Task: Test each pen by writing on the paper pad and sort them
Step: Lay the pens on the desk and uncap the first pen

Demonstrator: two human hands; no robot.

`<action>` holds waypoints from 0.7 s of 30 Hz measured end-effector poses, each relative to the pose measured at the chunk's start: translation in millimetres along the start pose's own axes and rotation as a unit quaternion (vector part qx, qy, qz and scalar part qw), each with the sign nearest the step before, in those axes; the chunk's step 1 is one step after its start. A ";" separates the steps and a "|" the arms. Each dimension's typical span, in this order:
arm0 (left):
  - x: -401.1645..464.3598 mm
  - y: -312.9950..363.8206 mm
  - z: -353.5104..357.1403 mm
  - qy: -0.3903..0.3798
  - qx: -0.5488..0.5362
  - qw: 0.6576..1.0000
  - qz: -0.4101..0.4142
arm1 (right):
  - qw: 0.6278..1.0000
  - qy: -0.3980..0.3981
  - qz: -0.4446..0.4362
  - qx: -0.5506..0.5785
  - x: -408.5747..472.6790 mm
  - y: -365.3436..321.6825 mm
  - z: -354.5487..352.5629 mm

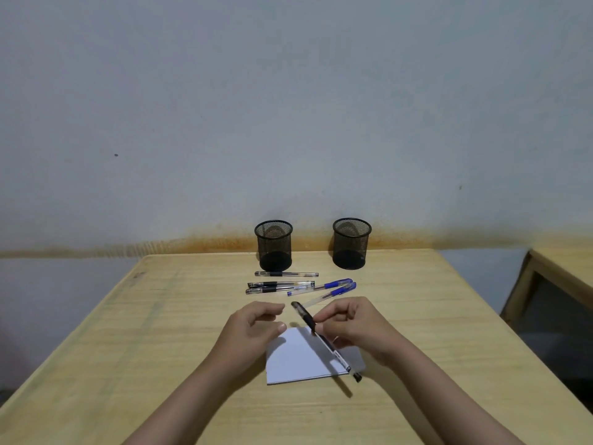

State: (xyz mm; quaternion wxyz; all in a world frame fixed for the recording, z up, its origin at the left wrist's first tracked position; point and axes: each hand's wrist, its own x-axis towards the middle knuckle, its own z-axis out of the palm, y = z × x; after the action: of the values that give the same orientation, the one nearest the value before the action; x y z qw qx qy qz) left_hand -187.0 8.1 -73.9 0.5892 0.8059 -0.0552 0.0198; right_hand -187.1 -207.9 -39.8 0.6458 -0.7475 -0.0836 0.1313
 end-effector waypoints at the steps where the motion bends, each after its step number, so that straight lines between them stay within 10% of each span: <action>1: -1.4 -5.7 -2.7 0.004 0.048 0.999 0.022 | 1.000 0.015 0.002 0.004 -0.2 1.5 -1.3; 13: -14.5 -44.3 -81.4 -0.054 0.475 0.878 -0.016 | 0.999 0.020 0.015 -0.028 34.4 0.3 68.1; 21: -20.5 -60.4 -86.6 -0.043 0.484 0.874 -0.015 | 0.967 0.013 0.019 -0.253 69.1 -1.3 118.3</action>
State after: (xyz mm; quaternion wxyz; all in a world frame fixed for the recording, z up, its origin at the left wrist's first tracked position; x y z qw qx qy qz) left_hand -197.7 110.0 -106.7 0.1225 0.9911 -0.0523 0.0007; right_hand -157.3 -75.7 -60.2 0.4343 -0.8895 -0.0916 0.1088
